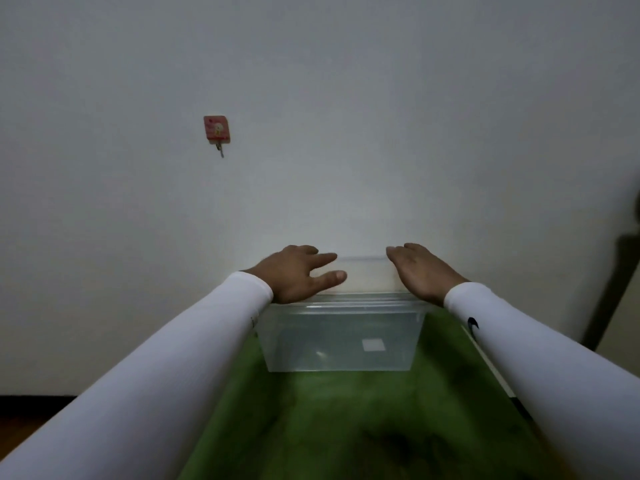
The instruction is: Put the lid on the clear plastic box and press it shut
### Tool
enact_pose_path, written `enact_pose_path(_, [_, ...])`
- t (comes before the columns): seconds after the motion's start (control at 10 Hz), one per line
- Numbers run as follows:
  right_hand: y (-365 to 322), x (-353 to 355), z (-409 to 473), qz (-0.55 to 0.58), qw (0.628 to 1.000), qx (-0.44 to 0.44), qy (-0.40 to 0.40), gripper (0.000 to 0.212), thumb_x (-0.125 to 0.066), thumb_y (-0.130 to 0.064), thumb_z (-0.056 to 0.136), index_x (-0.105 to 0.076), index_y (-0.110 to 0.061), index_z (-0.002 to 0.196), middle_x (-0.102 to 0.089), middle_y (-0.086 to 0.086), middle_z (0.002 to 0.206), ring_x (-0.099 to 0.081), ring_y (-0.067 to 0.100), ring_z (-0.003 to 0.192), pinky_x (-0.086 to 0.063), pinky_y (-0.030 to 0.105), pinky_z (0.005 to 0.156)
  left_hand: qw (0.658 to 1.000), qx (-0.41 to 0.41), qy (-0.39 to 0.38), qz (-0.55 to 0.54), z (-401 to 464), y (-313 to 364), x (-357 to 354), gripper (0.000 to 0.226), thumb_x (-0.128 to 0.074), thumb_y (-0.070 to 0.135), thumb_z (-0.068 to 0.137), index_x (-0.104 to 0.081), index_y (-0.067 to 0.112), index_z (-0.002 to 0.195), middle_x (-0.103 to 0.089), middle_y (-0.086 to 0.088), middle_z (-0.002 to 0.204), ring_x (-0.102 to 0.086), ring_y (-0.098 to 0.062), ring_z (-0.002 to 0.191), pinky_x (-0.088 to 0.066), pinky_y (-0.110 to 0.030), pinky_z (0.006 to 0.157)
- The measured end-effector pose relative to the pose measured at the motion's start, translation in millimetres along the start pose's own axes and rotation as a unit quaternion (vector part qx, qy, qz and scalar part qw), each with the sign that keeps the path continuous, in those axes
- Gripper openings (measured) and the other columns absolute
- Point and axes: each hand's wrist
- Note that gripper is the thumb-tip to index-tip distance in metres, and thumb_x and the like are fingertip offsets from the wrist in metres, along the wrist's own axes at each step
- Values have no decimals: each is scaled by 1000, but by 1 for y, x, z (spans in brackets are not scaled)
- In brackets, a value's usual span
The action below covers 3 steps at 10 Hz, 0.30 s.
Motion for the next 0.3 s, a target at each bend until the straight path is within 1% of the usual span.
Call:
enact_pose_path(0.1, [3,3,-4,11,997,38,62,41,-24,-28,101,-55,-2,109,-55,22,120,-45,33,114,-35,40,96,999,-5,33,-5,-9,-4,6,76,-22,80,78,-34,40,142,-39,0,150,-30,-21,139,-24,-42,114])
enact_pose_path(0.2, [2,6,-14,49,987,78,132,43,-24,-40,98,-51,-17,75,-56,9,91,-48,25,92,-36,34,84,998,-7,61,-6,-26,-8,10,69,-24,73,84,-40,35,140,-47,-2,145,-37,-21,135,-29,-42,111])
enact_pose_path(0.3, [1,10,-29,75,972,120,190,39,-23,-44,97,-37,-30,64,-48,-1,76,-44,20,82,-34,32,77,992,-24,126,-19,-44,-11,13,62,-26,65,89,-47,30,135,-53,-2,139,-44,-21,128,-34,-40,107])
Point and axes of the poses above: each hand's wrist, its own z-axis towards the middle knuckle, its own x-axis out of the back of the hand, y = z × x
